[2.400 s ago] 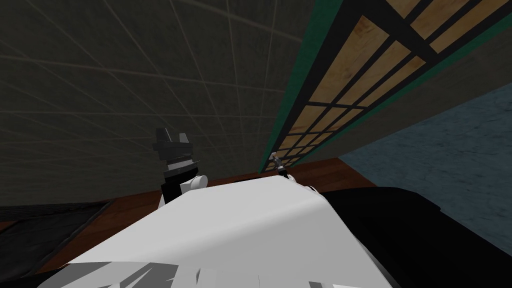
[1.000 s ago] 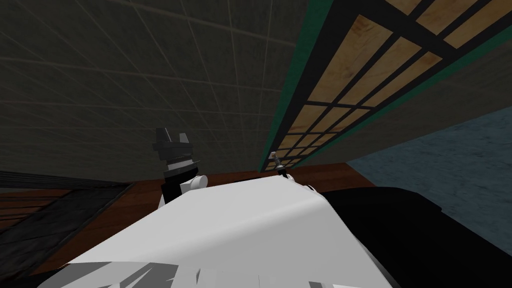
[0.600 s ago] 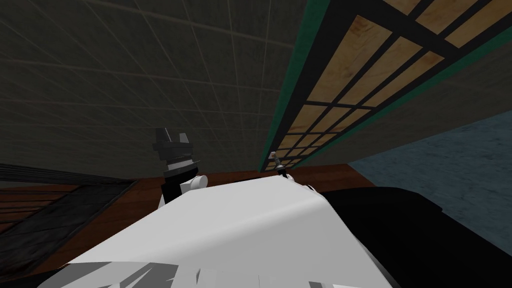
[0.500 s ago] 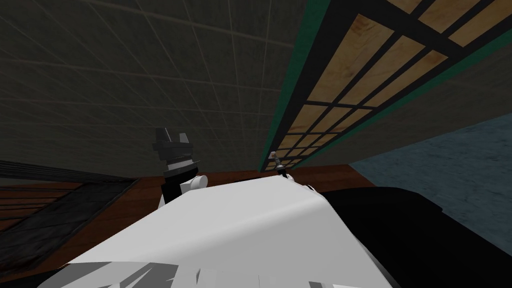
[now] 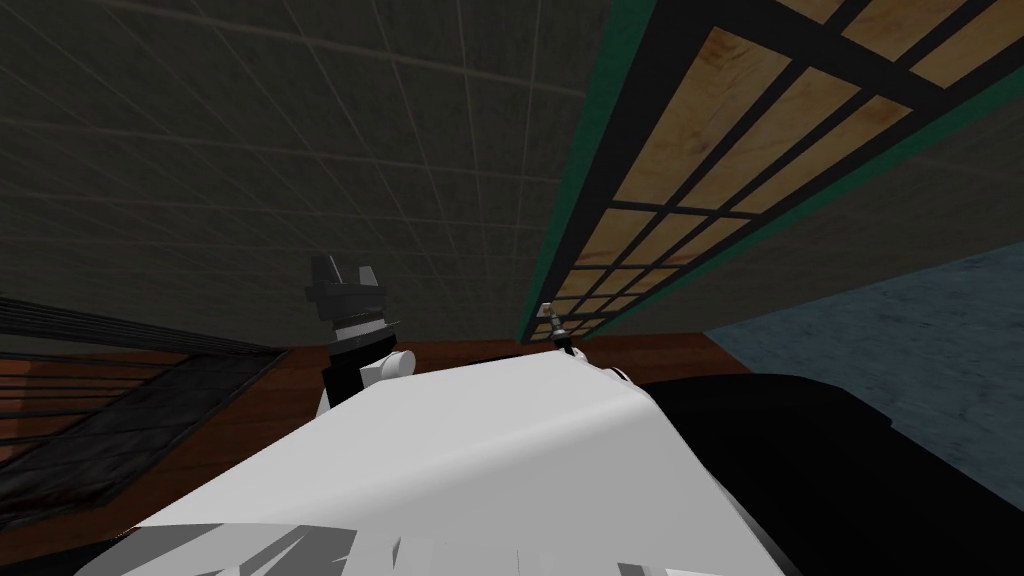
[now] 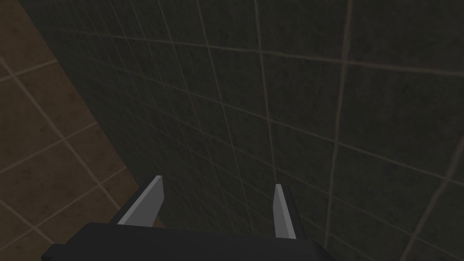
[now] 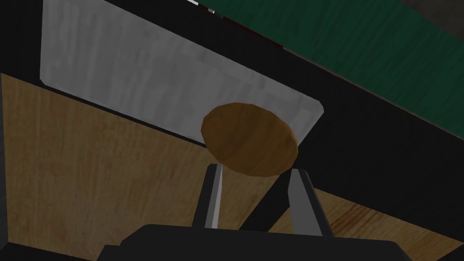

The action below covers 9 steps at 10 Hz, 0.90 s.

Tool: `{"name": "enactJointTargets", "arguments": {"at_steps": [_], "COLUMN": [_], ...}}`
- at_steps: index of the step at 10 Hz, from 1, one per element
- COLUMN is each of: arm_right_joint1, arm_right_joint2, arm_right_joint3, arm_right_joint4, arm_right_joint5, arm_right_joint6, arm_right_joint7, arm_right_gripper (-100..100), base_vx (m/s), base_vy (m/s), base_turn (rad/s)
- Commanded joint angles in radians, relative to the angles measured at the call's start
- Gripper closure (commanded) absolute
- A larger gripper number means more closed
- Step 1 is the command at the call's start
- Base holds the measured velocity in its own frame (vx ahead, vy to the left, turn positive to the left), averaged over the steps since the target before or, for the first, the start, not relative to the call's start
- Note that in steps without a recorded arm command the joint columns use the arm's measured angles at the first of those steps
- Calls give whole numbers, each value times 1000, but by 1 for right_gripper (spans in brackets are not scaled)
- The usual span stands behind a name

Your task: Pull the door open

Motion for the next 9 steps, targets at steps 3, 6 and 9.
{"name": "enactJointTargets", "arguments": {"at_steps": [3,6,9], "arm_right_joint1": [5,2,0], "arm_right_joint2": [15,18,21], "arm_right_joint3": [19,30,41], "arm_right_joint4": [-26,-31,-36], "arm_right_joint5": [-17,-44,-73], "arm_right_joint6": [13,20,27], "arm_right_joint7": [-79,-160,-239], "arm_right_gripper": [100,100,100], "base_vx": [-36,-28,-42], "base_vy": [-21,-18,-23], "base_turn": [40,40,64]}}
